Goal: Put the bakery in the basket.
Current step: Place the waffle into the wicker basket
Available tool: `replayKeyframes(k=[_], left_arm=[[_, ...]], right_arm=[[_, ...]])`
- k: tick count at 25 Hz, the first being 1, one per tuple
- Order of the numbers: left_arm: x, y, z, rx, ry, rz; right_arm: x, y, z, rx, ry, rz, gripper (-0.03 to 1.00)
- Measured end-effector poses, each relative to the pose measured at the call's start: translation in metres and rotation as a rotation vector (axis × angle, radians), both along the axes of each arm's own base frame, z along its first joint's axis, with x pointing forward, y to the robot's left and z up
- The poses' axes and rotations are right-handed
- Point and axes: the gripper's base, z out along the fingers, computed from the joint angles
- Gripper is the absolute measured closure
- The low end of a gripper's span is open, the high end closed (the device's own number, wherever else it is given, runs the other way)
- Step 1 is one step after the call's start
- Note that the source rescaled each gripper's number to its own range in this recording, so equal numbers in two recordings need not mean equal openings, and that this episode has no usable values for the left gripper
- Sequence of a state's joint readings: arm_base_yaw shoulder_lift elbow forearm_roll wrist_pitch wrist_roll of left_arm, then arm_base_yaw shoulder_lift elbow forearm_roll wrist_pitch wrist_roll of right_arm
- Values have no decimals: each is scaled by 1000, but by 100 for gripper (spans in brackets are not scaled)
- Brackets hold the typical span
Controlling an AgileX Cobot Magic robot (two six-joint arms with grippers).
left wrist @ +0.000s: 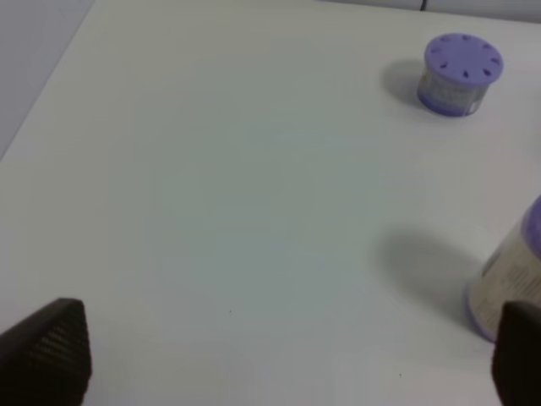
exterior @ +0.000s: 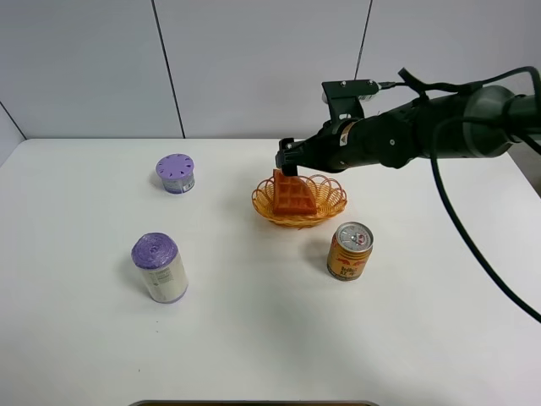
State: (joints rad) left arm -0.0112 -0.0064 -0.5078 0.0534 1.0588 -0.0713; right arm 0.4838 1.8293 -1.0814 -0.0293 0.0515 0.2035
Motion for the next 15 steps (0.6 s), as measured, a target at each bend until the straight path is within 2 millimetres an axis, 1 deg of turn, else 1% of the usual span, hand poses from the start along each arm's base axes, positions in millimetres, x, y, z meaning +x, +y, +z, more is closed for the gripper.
replayKeyframes(k=[3, 6, 12, 15], left_arm=[[0, 0, 0, 0, 0, 0], [0, 0, 0, 0, 0, 0], [0, 0, 0, 0, 0, 0], [0, 0, 0, 0, 0, 0]], right_arm=[[-7, -4, 16, 1, -27, 8, -3], [-21, -13, 29, 17, -67, 9, -3], [-54, -51, 50, 51, -128, -54, -3], [-74, -66, 63, 66, -166, -72, -3]])
